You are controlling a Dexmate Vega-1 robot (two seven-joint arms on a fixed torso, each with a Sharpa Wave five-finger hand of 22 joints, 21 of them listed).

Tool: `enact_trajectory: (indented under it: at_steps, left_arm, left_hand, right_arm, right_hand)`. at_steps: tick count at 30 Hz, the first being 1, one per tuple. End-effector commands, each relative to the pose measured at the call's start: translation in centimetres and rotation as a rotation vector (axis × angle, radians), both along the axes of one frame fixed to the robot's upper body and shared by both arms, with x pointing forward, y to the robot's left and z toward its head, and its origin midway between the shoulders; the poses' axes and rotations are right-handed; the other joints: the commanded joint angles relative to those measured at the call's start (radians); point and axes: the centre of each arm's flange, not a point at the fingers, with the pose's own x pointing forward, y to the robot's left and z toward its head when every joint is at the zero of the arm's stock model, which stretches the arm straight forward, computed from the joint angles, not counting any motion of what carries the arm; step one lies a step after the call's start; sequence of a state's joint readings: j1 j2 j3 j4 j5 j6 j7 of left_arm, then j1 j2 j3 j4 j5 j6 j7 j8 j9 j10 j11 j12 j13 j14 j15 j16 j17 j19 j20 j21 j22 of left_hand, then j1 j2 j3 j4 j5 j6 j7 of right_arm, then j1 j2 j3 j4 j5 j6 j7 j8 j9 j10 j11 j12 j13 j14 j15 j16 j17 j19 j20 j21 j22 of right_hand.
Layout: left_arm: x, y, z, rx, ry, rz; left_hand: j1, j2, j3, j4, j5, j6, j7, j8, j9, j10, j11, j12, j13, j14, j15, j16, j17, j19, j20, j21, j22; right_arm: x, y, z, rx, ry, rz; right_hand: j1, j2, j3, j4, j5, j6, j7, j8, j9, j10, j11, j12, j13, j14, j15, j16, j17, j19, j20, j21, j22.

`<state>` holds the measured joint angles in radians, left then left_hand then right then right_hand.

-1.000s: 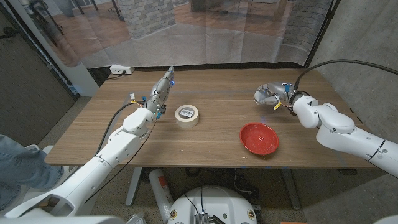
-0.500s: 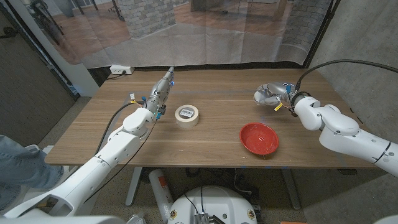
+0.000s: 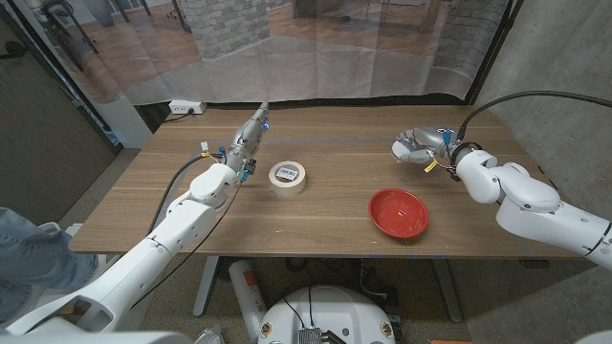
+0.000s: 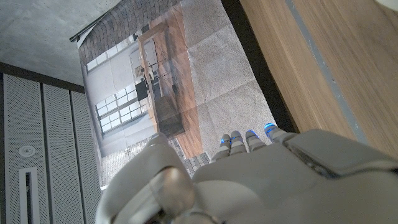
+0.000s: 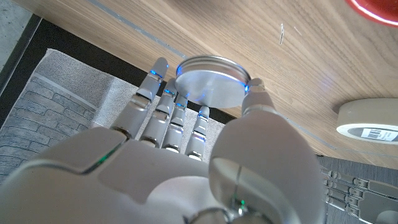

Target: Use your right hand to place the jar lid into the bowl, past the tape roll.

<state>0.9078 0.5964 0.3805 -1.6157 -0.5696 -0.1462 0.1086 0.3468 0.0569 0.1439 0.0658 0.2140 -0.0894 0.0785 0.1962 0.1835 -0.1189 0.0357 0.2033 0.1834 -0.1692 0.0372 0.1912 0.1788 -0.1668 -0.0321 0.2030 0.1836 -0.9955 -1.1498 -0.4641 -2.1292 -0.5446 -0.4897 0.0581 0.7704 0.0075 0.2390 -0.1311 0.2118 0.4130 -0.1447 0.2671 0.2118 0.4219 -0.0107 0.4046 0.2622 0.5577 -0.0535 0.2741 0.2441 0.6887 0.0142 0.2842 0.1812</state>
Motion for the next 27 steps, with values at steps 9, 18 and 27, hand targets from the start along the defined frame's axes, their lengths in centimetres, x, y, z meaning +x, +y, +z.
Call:
enact_trajectory:
  at_steps: [9, 18, 27]
  left_arm:
    - [0.5, -0.7, 0.4, 0.011, 0.003, -0.008]
    - [0.6, -0.7, 0.4, 0.010, 0.005, -0.006]
    - [0.7, -0.7, 0.2, 0.007, 0.006, -0.009]
  left_hand:
    - [0.008, 0.009, -0.001, -0.003, -0.004, -0.008, 0.000, 0.000, 0.005, -0.007, 0.001, -0.002, 0.004, -0.039, 0.002, -0.005, 0.002, -0.161, -0.006, 0.000, 0.002]
    - [0.010, 0.009, -0.001, -0.004, -0.004, -0.007, 0.000, 0.000, 0.005, -0.008, 0.003, -0.002, 0.004, -0.040, 0.003, -0.006, 0.002, -0.162, -0.006, 0.000, 0.002]
    - [0.012, 0.010, -0.001, -0.005, -0.004, -0.008, 0.000, 0.000, 0.005, -0.009, 0.000, -0.002, 0.004, -0.042, 0.003, -0.006, 0.002, -0.162, -0.006, 0.000, 0.001]
  right_arm:
    - [-1.3, -0.3, -0.6, 0.009, -0.010, 0.017]
    - [-1.9, -0.2, -0.8, 0.008, -0.009, 0.020]
    - [-2.6, -0.1, -1.2, 0.009, -0.010, 0.035]
  right_hand:
    - [0.011, 0.014, 0.007, -0.003, 0.004, 0.013, -0.006, 0.003, 0.002, 0.101, -0.078, 0.010, 0.008, 0.015, -0.086, -0.001, 0.002, 0.014, 0.000, -0.008, 0.002]
    - [0.013, 0.014, 0.007, -0.003, 0.003, 0.019, -0.004, 0.004, 0.002, 0.100, -0.081, 0.009, 0.009, 0.016, -0.087, -0.002, 0.003, 0.017, -0.003, -0.010, 0.003]
    - [0.015, 0.015, 0.007, -0.003, 0.003, 0.019, -0.005, 0.002, 0.002, 0.102, -0.075, 0.010, 0.010, 0.017, -0.090, -0.003, 0.003, 0.018, -0.003, -0.013, 0.003]
